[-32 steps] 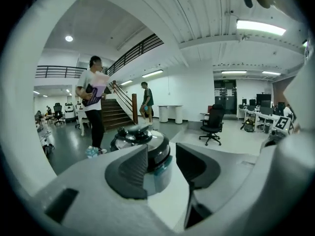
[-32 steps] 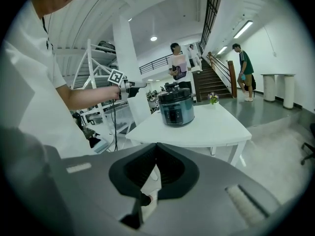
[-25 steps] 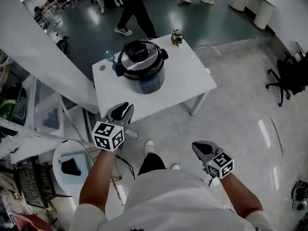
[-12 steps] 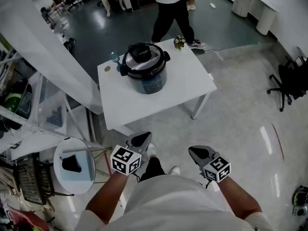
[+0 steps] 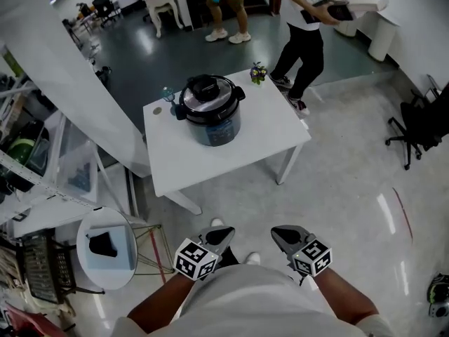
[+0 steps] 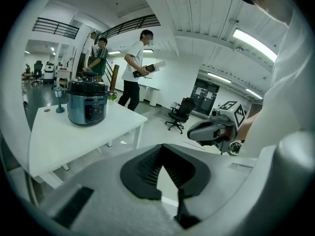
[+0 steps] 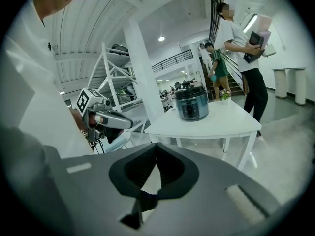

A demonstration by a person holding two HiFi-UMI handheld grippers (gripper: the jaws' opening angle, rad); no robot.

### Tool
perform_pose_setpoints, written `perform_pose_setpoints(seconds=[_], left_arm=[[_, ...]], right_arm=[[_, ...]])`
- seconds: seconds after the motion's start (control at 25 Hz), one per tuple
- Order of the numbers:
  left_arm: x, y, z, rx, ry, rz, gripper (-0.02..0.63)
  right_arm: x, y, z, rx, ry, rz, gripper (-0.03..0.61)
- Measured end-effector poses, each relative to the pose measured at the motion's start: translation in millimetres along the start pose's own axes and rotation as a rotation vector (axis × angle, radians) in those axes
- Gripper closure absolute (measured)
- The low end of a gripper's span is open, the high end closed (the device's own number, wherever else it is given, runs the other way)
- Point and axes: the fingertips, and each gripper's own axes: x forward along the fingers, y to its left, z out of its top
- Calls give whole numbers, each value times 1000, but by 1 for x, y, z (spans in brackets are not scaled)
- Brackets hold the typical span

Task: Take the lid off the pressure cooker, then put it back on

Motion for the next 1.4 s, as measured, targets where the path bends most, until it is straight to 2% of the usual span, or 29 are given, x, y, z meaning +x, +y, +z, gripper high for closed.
perform_pose_setpoints(seconds=[0.36,1.4], left_arm=[[0,-13,0,52,8,-12,607],[-3,-8,-14,10,12,16,607]], right_arm=[[-6,9,0,-20,3,3,565],[3,23,-7,-58,20,48,565]])
